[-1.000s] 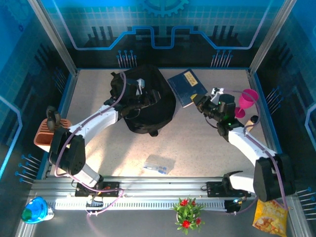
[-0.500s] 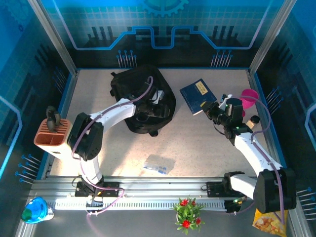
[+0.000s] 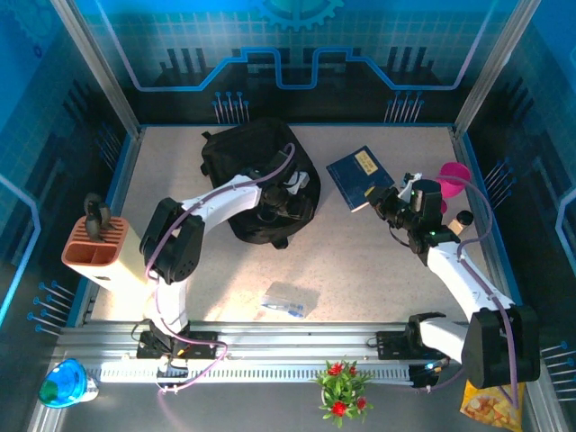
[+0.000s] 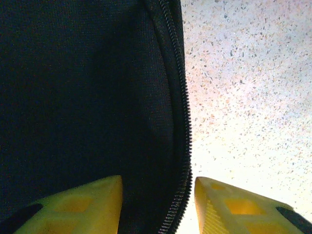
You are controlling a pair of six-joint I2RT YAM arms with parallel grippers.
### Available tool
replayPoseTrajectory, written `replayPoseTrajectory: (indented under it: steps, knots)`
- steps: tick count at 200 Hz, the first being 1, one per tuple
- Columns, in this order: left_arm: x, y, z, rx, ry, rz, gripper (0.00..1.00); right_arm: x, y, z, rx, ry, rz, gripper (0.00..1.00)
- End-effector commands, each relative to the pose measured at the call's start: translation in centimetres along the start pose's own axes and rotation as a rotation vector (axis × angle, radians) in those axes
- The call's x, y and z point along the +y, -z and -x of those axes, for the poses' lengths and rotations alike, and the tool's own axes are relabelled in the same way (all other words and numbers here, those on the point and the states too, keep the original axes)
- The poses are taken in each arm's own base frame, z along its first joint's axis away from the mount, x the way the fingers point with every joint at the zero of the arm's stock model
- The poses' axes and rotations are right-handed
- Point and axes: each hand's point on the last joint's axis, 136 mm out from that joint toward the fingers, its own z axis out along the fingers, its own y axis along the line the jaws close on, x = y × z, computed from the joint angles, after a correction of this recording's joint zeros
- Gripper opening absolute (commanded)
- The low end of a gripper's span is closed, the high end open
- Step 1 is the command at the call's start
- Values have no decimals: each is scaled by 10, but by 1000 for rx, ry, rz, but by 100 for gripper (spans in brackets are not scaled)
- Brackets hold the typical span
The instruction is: Pack the student bag
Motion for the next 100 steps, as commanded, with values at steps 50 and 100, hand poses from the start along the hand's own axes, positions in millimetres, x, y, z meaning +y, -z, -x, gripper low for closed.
replayPoseTrajectory:
  steps: [50,100]
  knots:
    - [-2,-1,4,11,-5,19,26,0,-1,3,-7,8,25,8]
    - [-9,11,13,-33,-18,2,12,0,0,3,-8,9,21,8]
